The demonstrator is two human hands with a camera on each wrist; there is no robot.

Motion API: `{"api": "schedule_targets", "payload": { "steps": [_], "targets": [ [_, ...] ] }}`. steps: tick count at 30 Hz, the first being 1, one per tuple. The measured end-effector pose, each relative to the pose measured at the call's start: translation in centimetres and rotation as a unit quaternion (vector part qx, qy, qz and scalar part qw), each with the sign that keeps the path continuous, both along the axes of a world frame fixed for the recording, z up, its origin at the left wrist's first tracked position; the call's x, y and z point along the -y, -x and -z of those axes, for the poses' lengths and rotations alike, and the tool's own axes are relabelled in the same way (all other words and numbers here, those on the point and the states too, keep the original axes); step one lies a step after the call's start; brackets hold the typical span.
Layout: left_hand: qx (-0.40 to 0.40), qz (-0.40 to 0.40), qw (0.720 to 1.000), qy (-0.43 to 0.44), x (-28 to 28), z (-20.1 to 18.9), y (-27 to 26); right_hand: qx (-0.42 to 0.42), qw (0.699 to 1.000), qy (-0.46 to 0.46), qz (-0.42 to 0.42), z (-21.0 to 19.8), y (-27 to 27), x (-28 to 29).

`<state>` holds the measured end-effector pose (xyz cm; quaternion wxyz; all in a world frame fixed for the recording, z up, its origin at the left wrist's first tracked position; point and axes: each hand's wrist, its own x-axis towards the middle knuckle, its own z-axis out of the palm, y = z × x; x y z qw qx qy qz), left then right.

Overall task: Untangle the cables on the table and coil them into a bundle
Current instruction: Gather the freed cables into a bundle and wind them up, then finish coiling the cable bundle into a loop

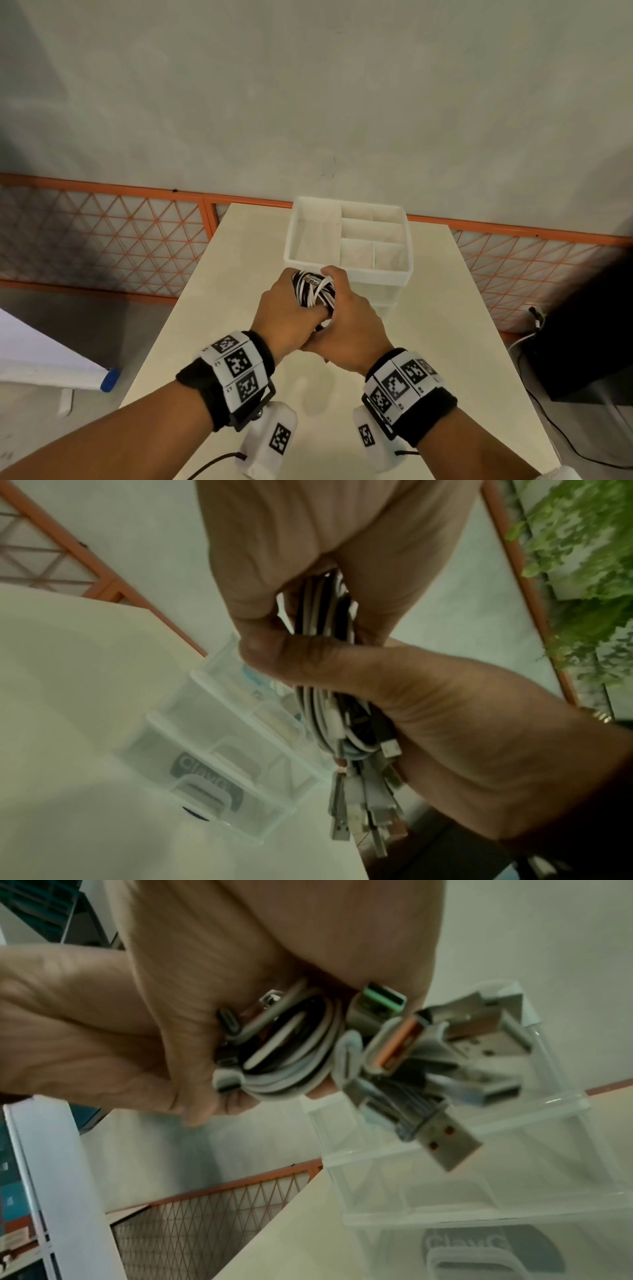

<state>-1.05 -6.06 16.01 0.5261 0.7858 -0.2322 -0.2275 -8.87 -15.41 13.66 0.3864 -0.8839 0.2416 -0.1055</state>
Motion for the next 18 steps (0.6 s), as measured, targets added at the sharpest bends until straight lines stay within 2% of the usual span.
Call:
{"api": "schedule_targets", "payload": {
  "steps": [3,7,9,12,13,15,18],
  "targets": [
    [0.012,-0.020,0.999,-0.023,0.3,0.3,0.3,-0.007,0.998,0.051,0.021,0.7,-0.1,-0.4],
    [-0.019,-0.030,0.998,-0.052,0.4,0.5,0.4,-0.031,0.996,0.080,0.019,1.0,0.3,-0.2],
    [-0.069,-0.004,0.995,-0.069,0.3,0.6,-0.1,-0.058,0.994,0.088,0.001,0.8,0.6,0.4],
    [-0.185,0.066,0.978,-0.069,0.0,0.5,-1.0,-0.093,0.990,0.105,-0.023,0.7,1.0,1.3],
    [-0.198,0.085,0.974,-0.071,-0.1,0.5,-1.3,-0.097,0.989,0.106,-0.025,0.7,1.1,1.4],
    [-0.163,0.094,0.980,-0.072,0.0,0.7,-1.4,-0.102,0.989,0.108,-0.027,0.8,1.1,1.6],
    [-0.082,0.047,0.992,-0.080,0.4,1.5,-0.8,-0.104,0.986,0.126,-0.030,1.0,0.8,1.1]
  ]
}}
